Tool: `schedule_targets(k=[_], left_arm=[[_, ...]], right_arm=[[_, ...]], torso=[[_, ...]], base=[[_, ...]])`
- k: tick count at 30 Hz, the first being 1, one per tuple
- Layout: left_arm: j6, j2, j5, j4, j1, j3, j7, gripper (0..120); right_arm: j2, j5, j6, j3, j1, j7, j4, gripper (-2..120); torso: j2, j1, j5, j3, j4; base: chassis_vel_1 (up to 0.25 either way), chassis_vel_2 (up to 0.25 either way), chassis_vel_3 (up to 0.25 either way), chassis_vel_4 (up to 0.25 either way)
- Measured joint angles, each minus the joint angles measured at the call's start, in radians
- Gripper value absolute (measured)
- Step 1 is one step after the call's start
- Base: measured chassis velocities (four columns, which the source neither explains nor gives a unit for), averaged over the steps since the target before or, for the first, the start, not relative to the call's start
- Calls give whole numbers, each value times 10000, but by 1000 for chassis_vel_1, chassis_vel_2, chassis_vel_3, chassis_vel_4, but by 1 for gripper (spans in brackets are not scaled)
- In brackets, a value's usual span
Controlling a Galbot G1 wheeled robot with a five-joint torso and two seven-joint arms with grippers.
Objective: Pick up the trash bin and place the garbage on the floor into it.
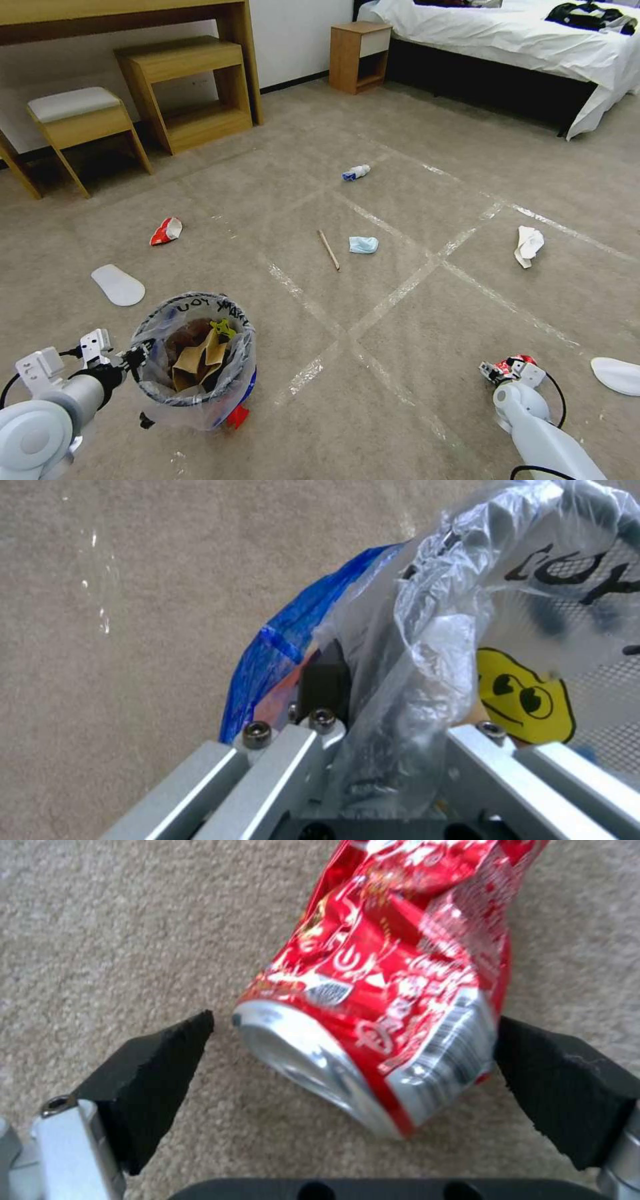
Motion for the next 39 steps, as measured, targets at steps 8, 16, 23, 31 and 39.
schedule_targets(k=[8, 16, 23, 31, 39], left_arm=[[-21, -5, 16, -24, 28, -26, 1, 0], [-35, -50, 69, -26, 18, 21, 1, 0], [-44, -67, 88, -113, 53, 21, 1, 0], [-45, -94, 110, -181, 81, 43, 1, 0], [-45, -95, 122, -318, 171, 9, 1, 0]], right_arm=[[115, -32, 49, -209, 240, -6, -239, 100], [107, -28, 100, -356, 401, -46, -307, 100], [79, -23, 143, -353, 459, -64, -337, 100], [2, -18, 189, -284, 434, -60, -316, 100], [-86, 35, 205, -248, 448, -51, -288, 100]], torso=[[0, 0, -1, 0, -1], [0, 0, 1, 0, -1], [0, 0, 2, 0, 0], [0, 0, 0, 0, 0], [0, 0, 1, 0, 0]], base=[[0, 0, 0, 0], [0, 0, 0, 0], [0, 0, 0, 0], [0, 0, 0, 0], [0, 0, 0, 0]])
